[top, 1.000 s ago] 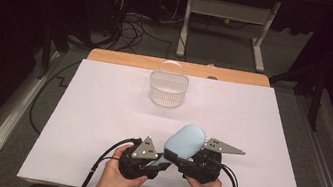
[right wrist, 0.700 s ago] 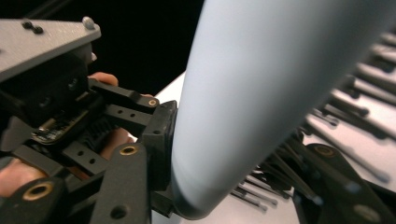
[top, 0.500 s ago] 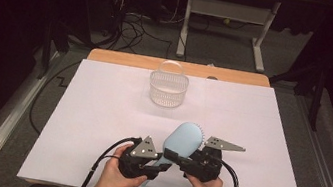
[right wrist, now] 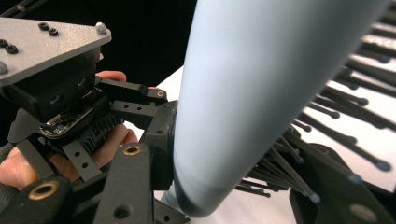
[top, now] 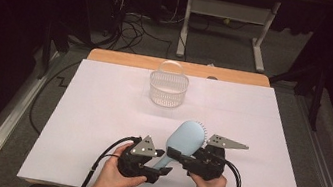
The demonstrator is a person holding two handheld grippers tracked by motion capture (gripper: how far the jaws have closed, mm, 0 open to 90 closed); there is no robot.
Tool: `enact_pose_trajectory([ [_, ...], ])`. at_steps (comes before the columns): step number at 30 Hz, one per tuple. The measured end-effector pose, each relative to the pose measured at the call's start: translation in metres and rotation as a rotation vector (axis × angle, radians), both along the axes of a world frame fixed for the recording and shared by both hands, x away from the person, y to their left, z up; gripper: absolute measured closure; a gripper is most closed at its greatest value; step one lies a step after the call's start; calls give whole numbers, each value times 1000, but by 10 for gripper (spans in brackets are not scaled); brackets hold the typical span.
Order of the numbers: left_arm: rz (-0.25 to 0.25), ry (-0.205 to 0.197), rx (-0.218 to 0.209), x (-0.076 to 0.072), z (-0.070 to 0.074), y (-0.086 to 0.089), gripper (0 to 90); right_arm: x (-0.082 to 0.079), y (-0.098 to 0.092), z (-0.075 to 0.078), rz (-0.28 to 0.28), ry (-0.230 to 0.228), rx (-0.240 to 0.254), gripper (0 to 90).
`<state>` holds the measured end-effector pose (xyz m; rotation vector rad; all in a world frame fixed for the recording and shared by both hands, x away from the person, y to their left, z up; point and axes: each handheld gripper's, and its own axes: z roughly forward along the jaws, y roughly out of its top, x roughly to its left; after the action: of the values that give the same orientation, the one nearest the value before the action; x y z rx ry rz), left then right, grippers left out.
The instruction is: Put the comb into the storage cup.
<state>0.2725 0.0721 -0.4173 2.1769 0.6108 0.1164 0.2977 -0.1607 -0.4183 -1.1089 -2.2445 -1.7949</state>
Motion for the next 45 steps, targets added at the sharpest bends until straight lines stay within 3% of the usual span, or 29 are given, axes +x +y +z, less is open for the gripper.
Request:
enact_pose_trajectory([
  [8, -17, -30, -4, 2, 0, 3, 410, 3, -4, 5, -5, -19, -34, 568],
  [10, 6, -7, -19, 3, 0, 5, 370, 5, -4, 6, -10, -22, -39, 567],
  [13, 33, -38, -19, 3, 1, 8, 359, 7, -6, 7, -16, -26, -43, 567],
  [17, 59, -40, -35, 4, 1, 14, 251, 9, -7, 8, -23, -28, -56, 567],
  [19, 67, -36, -53, 4, 0, 18, 238, 10, -8, 9, -25, -28, -60, 567],
  [24, 99, -52, -44, 1, -4, 25, 182, 10, -10, 11, -39, -32, -95, 566],
  [30, 147, -38, -48, 4, -6, 41, 168, 11, -13, 13, -45, -31, -98, 566],
  [34, 181, -45, -53, 6, -7, 50, 168, 12, -16, 15, -49, -29, -111, 566],
  [38, 193, -55, -29, 6, -6, 56, 169, 13, -19, 19, -61, -32, -116, 566],
  [45, 250, -71, -41, 7, -7, 72, 169, 13, -26, 24, -72, -40, -124, 566],
])
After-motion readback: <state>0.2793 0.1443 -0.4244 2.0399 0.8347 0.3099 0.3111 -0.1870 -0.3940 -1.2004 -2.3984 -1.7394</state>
